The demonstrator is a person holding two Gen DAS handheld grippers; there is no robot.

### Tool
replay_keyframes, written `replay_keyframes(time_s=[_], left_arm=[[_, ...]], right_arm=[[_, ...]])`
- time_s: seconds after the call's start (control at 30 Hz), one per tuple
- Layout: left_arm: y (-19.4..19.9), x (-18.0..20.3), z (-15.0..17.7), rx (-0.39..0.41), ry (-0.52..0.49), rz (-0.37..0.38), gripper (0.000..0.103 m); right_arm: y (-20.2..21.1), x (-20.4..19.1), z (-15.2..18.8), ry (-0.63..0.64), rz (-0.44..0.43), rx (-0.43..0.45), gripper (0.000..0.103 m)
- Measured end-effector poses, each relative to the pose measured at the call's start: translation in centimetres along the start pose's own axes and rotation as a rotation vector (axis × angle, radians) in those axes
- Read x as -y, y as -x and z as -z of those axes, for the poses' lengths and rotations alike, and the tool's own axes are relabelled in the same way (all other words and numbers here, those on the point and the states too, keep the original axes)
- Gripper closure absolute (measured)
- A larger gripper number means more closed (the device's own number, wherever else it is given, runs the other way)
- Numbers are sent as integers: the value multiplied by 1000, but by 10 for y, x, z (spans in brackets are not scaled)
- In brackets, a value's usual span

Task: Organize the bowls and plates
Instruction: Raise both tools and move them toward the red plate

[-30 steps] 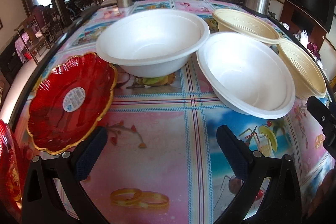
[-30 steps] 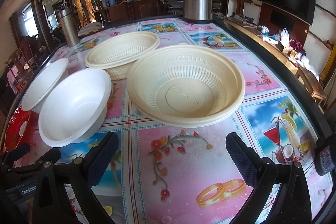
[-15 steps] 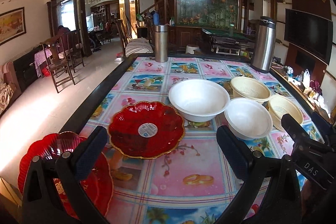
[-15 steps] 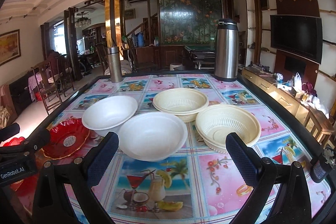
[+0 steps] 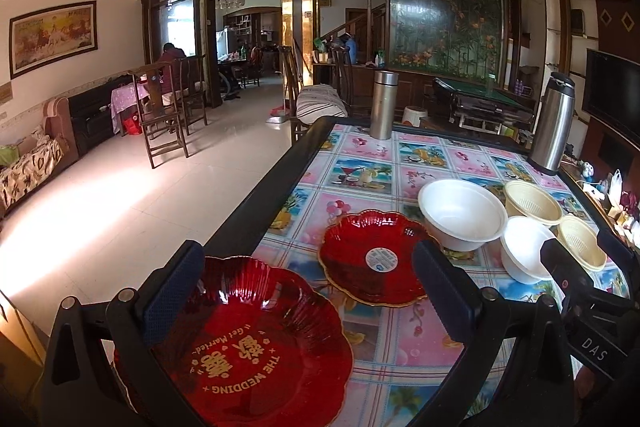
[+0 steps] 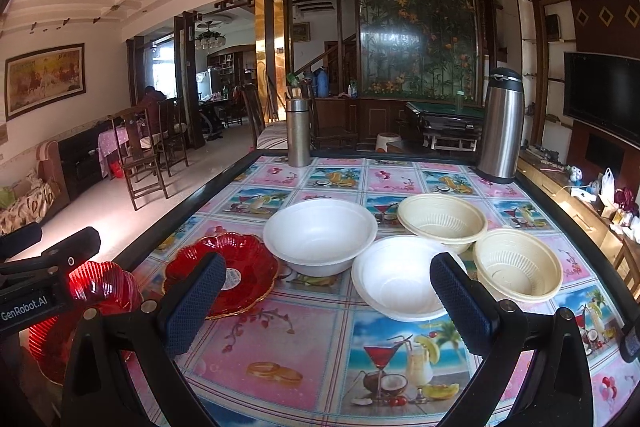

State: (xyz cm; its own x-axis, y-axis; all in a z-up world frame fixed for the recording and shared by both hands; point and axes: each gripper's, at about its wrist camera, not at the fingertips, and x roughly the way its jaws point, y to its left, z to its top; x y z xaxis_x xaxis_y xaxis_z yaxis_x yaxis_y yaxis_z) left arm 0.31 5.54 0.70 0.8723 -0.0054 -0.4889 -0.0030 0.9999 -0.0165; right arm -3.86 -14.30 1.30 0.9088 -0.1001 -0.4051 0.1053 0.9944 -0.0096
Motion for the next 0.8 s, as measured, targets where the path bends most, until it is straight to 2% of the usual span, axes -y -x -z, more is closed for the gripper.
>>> replay_keyframes(time_s=[0.27, 0.8], left_arm=[[-9, -23, 3, -22, 36, -13, 0], [-23, -22, -5, -55, 6, 4, 0]], right_arm=[[-13, -29, -1, 10, -55, -38, 0], [-29, -35, -5, 16, -76, -69, 0]])
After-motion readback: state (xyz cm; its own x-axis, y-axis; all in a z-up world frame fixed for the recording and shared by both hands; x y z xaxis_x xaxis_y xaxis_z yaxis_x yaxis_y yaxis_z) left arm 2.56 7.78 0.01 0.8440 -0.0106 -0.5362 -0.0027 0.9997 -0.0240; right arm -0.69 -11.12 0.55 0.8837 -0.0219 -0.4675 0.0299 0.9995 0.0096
